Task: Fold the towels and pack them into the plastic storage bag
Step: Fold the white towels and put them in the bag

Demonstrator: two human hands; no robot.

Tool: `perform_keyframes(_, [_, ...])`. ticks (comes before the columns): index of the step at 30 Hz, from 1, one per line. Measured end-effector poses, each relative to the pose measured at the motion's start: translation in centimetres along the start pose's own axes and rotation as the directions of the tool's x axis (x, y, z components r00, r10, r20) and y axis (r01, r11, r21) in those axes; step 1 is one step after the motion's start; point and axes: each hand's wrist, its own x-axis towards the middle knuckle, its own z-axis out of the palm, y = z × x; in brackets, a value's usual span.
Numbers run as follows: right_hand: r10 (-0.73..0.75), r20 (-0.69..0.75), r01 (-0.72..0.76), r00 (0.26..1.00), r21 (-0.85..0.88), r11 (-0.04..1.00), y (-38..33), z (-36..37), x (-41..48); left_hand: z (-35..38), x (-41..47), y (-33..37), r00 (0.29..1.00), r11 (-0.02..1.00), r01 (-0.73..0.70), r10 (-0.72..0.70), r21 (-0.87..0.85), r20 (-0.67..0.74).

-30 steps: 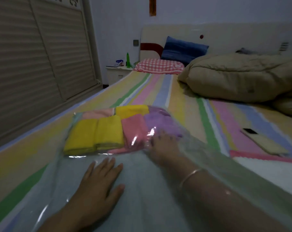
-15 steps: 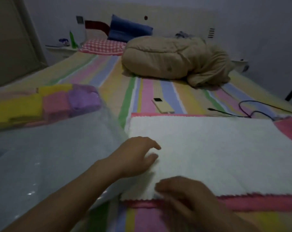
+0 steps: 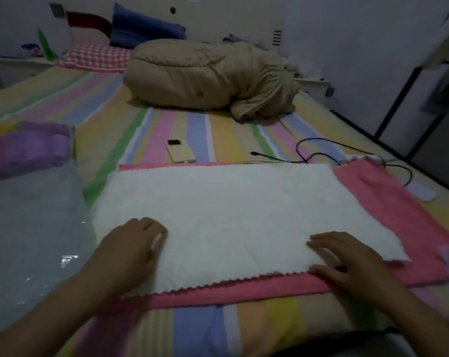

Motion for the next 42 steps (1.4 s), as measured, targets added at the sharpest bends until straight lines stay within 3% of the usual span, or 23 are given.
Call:
perform_keyframes(4, [-0.041,-0.031,0.039,0.999,-0.07,0.997,2.7,-0.8,-1.3,1.3,1.7,9.0,0.972,0.96,-0.224,0.208,-0.167,-0.107])
perform_keyframes(7, [-0.069,-0.153,0.047,0.986,-0.144,0.988,4.5,-1.1,-2.0,2.0,2.1,12.7,0.961,0.937,-0.273,0.252,-0.22,-0.117])
perform_keyframes(11, [-0.042,-0.278,-0.023,0.96,-0.226,0.974,6.3,-1.4,-2.6,2.5,2.1,13.3,0.974,0.951,-0.218,0.198,-0.217,-0.112])
perform_keyframes(14, [0.103,-0.325,-0.197,0.94,-0.275,0.941,6.7,-1.5,-3.1,2.4,1.8,13.3,0.979,0.955,-0.18,0.15,-0.234,-0.14])
perform_keyframes(17, [0.216,-0.459,-0.357,0.862,-0.246,0.901,5.5,-1.9,-3.4,2.5,1.6,13.6,0.988,0.946,-0.126,0.091,-0.297,-0.128])
perform_keyframes(20, [0.227,-0.534,-0.333,0.814,-0.109,0.937,3.2,-1.9,-2.0,2.1,1.4,13.7,0.998,0.897,-0.027,-0.001,-0.441,-0.062])
perform_keyframes(23, [0.104,-0.568,-0.212,0.816,-0.128,0.969,-0.8,-2.0,1.5,1.0,1.4,13.1,0.991,0.731,0.109,-0.132,-0.673,0.016])
perform_keyframes(26, [-0.124,-0.592,0.043,0.796,-0.149,0.988,-7.1,-0.6,5.2,-1.1,2.1,10.8,0.92,0.339,0.318,-0.335,-0.885,0.203])
perform_keyframes(27, [-0.2,-0.573,0.153,0.795,-0.13,0.98,-9.3,0.3,6.1,-1.8,2.3,9.7,0.885,0.235,0.371,-0.383,-0.899,0.265])
perform_keyframes(28, [-0.274,-0.524,0.272,0.806,-0.083,0.959,-11.6,1.4,6.6,-2.4,2.6,8.3,0.858,0.204,0.403,-0.424,-0.892,0.291])
perform_keyframes(31, [-0.492,-0.26,0.538,0.831,0.145,0.831,-16.5,3.9,6.9,-3.4,3.5,3.3,0.824,0.313,0.466,-0.495,-0.827,0.277])
perform_keyframes(34, [-0.537,0.01,0.48,0.844,0.433,0.763,-17.9,4.3,7.3,-3.3,4.4,0.3,0.759,0.29,0.576,-0.536,-0.765,0.368])
perform_keyframes(36, [-0.505,0.051,0.417,0.862,0.493,0.763,-17.3,4.1,8.7,-2.8,4.9,-0.3,0.702,0.241,0.644,-0.562,-0.726,0.437])
perform_keyframes(37, [-0.476,0.025,0.403,0.879,0.493,0.771,-16.8,4.0,9.8,-2.6,5.0,-0.5,0.697,0.267,0.66,-0.567,-0.703,0.439])
perform_keyframes(40, [-0.399,-0.107,0.413,0.91,0.279,0.867,-14.6,4.3,14.2,-2.1,4.4,-0.4,0.759,0.517,0.647,-0.508,-0.56,0.407])
perform_keyframes(42, [-0.356,-0.053,0.36,0.933,0.103,0.927,-13.3,5.0,16.9,-1.5,3.6,0.4,0.806,0.65,0.591,-0.455,-0.478,0.378])
